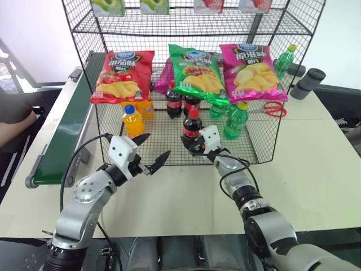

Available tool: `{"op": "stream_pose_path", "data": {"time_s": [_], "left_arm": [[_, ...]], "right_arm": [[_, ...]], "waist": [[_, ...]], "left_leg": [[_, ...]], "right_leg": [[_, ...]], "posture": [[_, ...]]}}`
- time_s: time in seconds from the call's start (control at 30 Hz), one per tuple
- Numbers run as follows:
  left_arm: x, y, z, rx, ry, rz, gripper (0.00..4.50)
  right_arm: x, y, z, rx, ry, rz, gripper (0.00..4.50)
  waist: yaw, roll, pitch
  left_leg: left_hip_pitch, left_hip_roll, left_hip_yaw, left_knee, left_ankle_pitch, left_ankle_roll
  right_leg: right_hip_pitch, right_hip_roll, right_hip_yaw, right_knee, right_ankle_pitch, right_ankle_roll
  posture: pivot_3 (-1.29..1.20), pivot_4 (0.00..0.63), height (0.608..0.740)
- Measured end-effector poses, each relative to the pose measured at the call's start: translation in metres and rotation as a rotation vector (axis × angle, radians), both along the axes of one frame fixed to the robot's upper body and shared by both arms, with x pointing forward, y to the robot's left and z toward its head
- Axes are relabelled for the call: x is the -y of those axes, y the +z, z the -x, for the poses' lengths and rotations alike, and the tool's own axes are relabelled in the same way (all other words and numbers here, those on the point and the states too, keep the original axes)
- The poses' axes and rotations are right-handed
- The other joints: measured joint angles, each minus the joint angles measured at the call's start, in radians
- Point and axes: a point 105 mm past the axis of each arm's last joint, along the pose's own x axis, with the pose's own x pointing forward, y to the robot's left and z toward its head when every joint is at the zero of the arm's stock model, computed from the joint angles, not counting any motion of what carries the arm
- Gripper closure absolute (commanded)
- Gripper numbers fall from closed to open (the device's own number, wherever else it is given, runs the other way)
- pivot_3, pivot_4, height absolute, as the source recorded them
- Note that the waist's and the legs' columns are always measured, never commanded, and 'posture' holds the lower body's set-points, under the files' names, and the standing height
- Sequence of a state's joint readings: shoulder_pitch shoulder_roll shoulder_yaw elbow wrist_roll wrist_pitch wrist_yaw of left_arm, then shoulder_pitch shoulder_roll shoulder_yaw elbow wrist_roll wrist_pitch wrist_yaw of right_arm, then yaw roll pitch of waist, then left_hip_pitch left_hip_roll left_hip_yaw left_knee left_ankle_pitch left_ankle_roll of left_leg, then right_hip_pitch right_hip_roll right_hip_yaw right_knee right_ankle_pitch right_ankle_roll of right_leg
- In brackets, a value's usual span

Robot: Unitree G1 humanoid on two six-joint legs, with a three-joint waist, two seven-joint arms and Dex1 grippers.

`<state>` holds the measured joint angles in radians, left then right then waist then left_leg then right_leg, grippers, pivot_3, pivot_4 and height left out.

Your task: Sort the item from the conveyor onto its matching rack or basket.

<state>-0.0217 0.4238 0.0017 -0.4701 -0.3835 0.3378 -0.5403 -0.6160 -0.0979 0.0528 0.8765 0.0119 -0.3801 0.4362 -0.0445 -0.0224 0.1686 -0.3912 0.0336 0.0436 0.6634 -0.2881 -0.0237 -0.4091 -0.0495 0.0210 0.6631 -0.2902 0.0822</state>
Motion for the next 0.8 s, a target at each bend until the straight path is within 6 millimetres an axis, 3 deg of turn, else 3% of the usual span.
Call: {"op": "stream_pose_path", "data": {"time_s": [0.27, 0.43, 0.53, 0.67, 0.8], "left_arm": [[-0.005, 0.0, -0.001, -0.004, 0.018, 0.002, 0.0], [-0.015, -0.003, -0.004, -0.033, 0.054, 0.008, 0.0], [-0.025, -0.005, -0.006, -0.042, 0.087, -0.003, 0.0], [-0.039, -0.008, -0.005, -0.052, 0.119, -0.029, 0.0], [-0.058, -0.016, -0.002, -0.089, 0.154, -0.061, 0.0]], "right_arm": [[0.017, 0.011, 0.014, 0.082, 0.04, 0.073, 0.08], [0.023, 0.019, 0.038, 0.071, 0.182, 0.113, 0.08], [0.043, 0.024, 0.061, 0.014, 0.276, 0.16, 0.08], [0.078, 0.048, 0.079, -0.02, 0.301, 0.203, 0.08], [0.129, 0.065, 0.092, -0.086, 0.212, 0.256, 0.08]], "waist": [[0.0, 0.0, 0.0], [0.002, 0.0, 0.0], [0.009, 0.001, 0.0], [0.009, 0.001, 0.001], [0.012, 0.001, 0.001]], "left_leg": [[0.0, 0.0, 0.0, 0.0, 0.0, 0.0], [0.0, 0.0, 0.0, 0.0, 0.0, 0.0], [0.0, -0.001, 0.0, 0.0, 0.0, 0.0], [0.001, -0.001, 0.0, 0.0, 0.0, 0.0], [0.001, 0.0, -0.001, 0.0, 0.0, 0.0]], "right_leg": [[0.0, 0.0, 0.0, 0.0, 0.0, 0.0], [0.0, 0.0, 0.0, 0.0, 0.0, 0.0], [0.0, -0.001, 0.0, -0.001, 0.0, 0.0], [0.001, -0.001, 0.0, -0.001, 0.0, 0.0], [0.001, 0.0, 0.0, -0.002, 0.0, -0.001]], "posture": [[0.0, 0.15, 0.734], [0.0, 0.15, 0.734], [0.0, 0.15, 0.734], [0.0, 0.15, 0.734], [0.0, 0.15, 0.734]]}}
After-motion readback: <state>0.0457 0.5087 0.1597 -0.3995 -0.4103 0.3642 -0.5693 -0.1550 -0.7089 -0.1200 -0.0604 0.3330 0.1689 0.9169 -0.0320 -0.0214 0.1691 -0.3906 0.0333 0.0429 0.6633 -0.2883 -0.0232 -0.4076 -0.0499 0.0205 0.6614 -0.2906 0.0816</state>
